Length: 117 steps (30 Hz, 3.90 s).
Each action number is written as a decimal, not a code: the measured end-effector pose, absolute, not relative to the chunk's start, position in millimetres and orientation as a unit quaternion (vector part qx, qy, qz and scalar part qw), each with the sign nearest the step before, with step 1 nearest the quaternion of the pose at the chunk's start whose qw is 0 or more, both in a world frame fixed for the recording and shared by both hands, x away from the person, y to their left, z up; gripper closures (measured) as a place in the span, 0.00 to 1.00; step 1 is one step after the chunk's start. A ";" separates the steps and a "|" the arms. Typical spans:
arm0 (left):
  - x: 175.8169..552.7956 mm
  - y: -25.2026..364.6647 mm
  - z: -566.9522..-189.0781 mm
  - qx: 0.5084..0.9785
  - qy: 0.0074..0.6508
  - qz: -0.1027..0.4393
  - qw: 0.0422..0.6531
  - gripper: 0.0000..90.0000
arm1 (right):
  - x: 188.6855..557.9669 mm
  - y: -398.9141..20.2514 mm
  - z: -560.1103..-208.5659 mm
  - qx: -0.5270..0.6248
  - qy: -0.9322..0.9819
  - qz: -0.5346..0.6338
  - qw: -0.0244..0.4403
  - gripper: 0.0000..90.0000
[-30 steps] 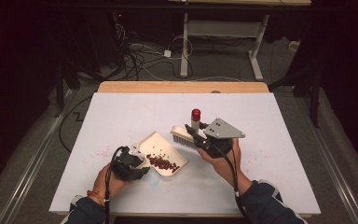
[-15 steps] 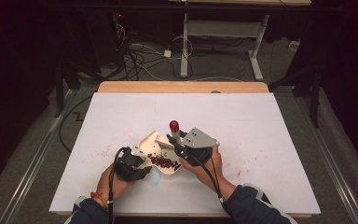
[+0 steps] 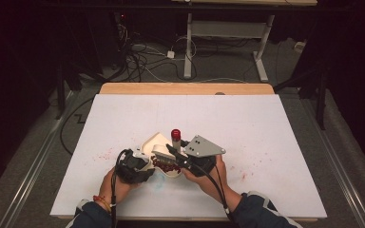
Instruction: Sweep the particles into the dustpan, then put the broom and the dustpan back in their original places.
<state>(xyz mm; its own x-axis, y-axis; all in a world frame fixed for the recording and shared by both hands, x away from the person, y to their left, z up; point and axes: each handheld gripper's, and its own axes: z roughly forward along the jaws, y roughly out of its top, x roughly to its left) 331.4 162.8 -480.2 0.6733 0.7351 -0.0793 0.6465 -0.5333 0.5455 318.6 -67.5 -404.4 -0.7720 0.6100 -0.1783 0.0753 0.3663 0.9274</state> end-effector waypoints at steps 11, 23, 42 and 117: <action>330.3 170.0 -479.1 0.869 0.399 0.079 0.282 0.70 | 325.4 -100.0 -384.6 0.215 0.788 0.523 0.242 0.78; 329.4 172.2 -476.4 0.868 0.399 0.083 0.283 0.70 | 321.8 -147.4 -367.9 0.228 0.783 0.518 0.258 0.78; 332.0 173.2 -476.5 0.867 0.399 0.078 0.287 0.70 | 319.5 -232.3 -373.5 0.270 0.792 0.484 0.255 0.78; 296.9 200.0 -480.6 0.832 0.331 0.231 0.379 0.17 | 464.5 -274.5 -427.8 0.477 0.763 0.357 0.250 0.60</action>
